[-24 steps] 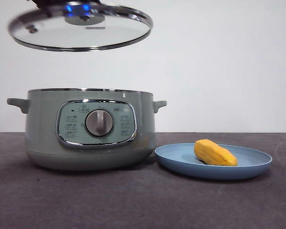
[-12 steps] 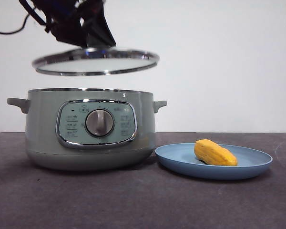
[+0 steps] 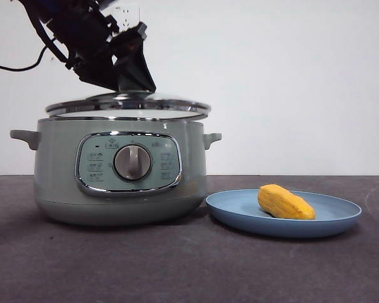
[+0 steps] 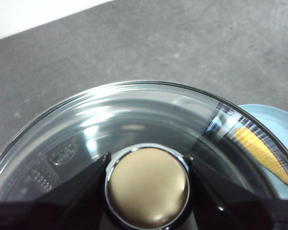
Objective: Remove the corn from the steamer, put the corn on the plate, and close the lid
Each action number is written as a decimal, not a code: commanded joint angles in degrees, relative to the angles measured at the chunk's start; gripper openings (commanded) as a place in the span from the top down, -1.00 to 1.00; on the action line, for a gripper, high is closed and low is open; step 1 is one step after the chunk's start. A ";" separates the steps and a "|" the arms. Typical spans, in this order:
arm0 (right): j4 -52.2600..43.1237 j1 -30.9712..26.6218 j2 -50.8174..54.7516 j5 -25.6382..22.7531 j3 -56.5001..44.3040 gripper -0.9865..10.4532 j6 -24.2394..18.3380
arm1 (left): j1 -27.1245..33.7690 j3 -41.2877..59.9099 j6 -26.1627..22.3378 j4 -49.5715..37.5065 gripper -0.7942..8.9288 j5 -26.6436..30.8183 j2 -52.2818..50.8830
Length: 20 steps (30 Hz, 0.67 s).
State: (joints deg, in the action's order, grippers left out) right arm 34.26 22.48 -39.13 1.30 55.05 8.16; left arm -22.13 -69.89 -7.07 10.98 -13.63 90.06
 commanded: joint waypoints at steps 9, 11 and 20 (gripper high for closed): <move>-0.31 0.07 0.15 -0.17 -0.28 -0.22 -0.70 | 0.61 -0.63 -2.67 -1.07 0.85 2.08 0.46; -0.31 0.07 0.15 -0.17 -0.28 -0.22 -0.70 | 0.94 -0.63 -2.67 -0.72 0.85 2.69 0.52; -0.31 0.07 0.15 -0.17 -0.28 -0.22 -0.72 | 1.20 -0.61 -2.71 1.53 0.85 2.58 0.55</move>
State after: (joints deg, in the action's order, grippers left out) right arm 34.26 22.48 -39.13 1.30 55.05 7.90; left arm -21.17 -69.89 -9.04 13.19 -11.20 90.78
